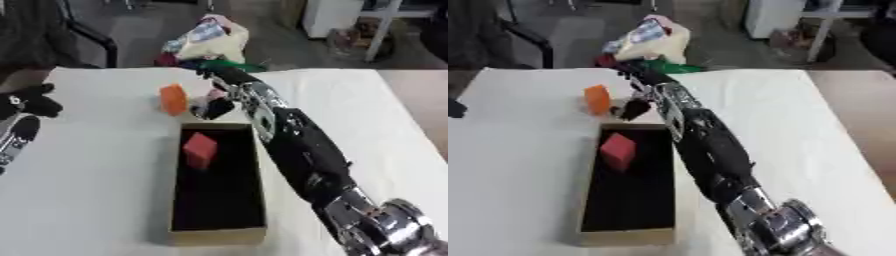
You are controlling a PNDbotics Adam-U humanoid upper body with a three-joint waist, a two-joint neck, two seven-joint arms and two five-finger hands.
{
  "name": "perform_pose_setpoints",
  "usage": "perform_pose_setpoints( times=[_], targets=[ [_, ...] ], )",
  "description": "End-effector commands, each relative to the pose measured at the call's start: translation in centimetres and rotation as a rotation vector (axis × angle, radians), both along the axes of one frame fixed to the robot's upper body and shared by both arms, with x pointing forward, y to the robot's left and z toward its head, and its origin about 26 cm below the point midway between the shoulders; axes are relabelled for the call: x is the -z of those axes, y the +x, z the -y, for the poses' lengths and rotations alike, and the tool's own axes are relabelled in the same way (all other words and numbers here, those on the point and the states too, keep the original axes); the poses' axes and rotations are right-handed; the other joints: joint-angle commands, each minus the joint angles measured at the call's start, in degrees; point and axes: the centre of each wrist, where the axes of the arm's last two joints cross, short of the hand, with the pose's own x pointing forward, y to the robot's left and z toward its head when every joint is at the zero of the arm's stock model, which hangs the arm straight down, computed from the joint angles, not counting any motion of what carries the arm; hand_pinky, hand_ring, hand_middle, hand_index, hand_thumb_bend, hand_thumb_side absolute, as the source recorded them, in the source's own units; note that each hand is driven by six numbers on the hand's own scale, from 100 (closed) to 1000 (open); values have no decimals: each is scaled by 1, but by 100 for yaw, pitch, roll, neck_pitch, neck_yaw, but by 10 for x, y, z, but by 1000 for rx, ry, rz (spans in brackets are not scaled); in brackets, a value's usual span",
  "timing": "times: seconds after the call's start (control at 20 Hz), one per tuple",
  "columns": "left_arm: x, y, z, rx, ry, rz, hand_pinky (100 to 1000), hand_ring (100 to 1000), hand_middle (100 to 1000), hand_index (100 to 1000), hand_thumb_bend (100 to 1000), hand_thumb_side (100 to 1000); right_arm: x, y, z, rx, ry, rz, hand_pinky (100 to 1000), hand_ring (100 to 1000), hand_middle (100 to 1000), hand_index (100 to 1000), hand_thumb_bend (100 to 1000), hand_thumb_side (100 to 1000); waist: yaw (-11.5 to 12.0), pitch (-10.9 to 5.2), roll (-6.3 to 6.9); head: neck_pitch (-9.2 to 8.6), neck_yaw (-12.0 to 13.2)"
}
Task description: Pick up objects on the table and place them in the box.
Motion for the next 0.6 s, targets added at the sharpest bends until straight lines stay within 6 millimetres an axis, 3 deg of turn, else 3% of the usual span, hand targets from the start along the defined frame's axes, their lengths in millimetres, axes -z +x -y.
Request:
perform_pose_setpoints(
  times=[0.05,0.2,0.6],
  targets=[
    [-12,-1,0,8,8,36,762,710,693,958,100,1000,-12,5,8,64,-35,71,831,846,871,962,296,411,25,-71,45,-55,-44],
    [-12,-1,0,9,13,34,763,710,693,959,100,1000,-11,8,20,125,-50,66,832,850,871,949,278,381,48,-62,36,-71,-58],
    [-11,-1,-1,11,20,29,763,709,692,959,100,1000,-24,13,44,249,-33,48,831,852,870,944,287,402,107,-60,15,-83,-109]
  ],
)
